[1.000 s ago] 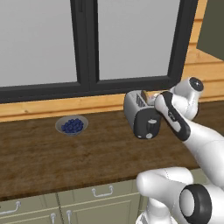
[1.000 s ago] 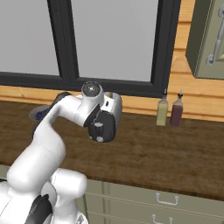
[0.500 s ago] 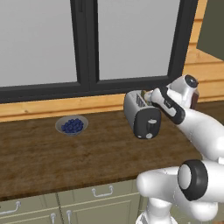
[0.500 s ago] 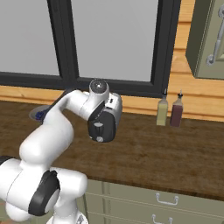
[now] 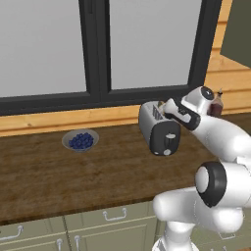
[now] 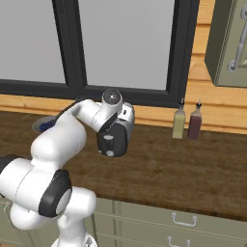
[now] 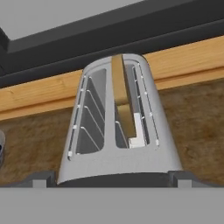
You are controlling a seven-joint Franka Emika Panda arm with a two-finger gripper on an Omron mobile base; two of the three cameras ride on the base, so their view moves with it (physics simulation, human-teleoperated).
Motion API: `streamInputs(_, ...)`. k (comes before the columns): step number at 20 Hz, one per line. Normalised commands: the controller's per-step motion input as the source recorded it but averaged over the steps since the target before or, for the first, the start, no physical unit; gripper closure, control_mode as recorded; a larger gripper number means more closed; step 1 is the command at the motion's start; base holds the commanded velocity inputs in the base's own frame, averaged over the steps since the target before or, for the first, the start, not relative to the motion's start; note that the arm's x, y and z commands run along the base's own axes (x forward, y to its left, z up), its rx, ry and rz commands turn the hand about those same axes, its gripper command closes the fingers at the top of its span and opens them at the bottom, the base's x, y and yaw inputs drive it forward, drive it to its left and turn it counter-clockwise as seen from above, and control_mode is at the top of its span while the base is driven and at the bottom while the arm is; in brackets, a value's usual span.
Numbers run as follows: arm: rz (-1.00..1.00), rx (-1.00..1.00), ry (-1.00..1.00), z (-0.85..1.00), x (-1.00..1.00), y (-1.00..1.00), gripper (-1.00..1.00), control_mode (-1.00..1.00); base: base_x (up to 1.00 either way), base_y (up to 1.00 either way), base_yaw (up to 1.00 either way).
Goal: Start the toaster. Once the lever pops up, take the bread to the plate on the dining counter.
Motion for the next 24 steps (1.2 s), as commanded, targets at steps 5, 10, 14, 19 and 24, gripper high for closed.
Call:
streamInputs(5, 0.00, -0.01, 0.02, -0.10, 0.43, -0.02, -1.00, -1.00, 0.00, 0.00, 0.00)
streamInputs(10, 0.00, -0.02, 0.03, -0.13, 0.35, -0.10, -1.00, -1.00, 0.00, 0.00, 0.00)
streamInputs(14, 0.00, -0.04, 0.00, -0.11, 0.21, -0.14, -1.00, -1.00, 0.00, 0.00, 0.00)
streamInputs(19, 0.00, -0.02, 0.00, -0.20, 0.15, -0.02, -1.00, -1.00, 0.00, 0.00, 0.00)
streamInputs(24, 0.01, 0.00, 0.00, -0.29, 0.16, 0.00, -1.00, -1.00, 0.00, 0.00, 0.00)
